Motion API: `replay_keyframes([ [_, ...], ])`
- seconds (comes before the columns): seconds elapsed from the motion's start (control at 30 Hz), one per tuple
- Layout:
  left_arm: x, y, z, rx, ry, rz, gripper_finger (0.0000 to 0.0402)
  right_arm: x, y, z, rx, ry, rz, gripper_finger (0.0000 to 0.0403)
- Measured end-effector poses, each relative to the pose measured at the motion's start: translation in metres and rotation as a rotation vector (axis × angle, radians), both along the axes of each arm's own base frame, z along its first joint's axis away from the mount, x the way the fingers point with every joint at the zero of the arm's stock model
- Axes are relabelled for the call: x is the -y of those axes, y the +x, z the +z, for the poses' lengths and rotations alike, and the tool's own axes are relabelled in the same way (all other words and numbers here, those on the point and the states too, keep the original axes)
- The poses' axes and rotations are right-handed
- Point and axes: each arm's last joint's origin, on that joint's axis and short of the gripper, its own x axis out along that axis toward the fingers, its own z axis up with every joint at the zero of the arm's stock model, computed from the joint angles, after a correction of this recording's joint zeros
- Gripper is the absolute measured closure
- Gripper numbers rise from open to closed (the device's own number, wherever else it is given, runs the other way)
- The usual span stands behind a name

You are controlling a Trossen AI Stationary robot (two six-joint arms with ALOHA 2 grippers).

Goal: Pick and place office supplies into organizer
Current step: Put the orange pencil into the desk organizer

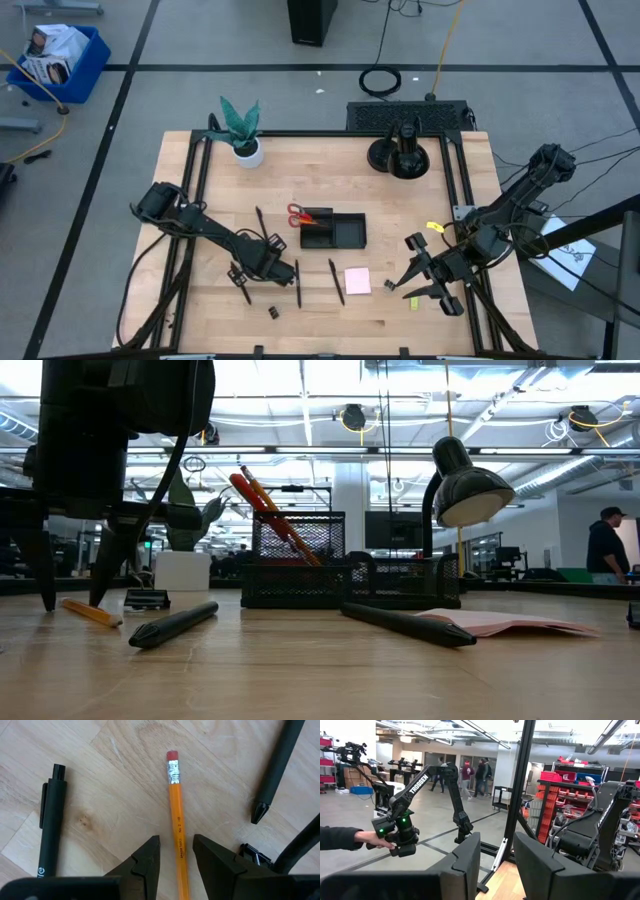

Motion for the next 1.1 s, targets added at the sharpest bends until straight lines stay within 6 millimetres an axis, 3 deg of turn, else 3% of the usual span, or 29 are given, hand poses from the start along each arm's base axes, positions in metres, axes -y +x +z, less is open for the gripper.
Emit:
replay_keyframes([
  [0.43,-0.0001,-0.0001,-0.0002,-0.001,-0.001,-0.007,0.0277,0.0000,0.0000,0.0000,0.000,0.000,0.000,0.0291],
  [0.83,-0.0009,0.0008,-0.0002,0.010,0.012,-0.019,0.0373,0.0000,0.0000,0.0000,0.000,0.000,0.000,0.0291],
  [1.1,-0.0011,0.0008,-0.0002,0.011,0.019,-0.019,0.0370,0.0000,0.0000,0.0000,0.000,0.000,0.000,0.0291],
])
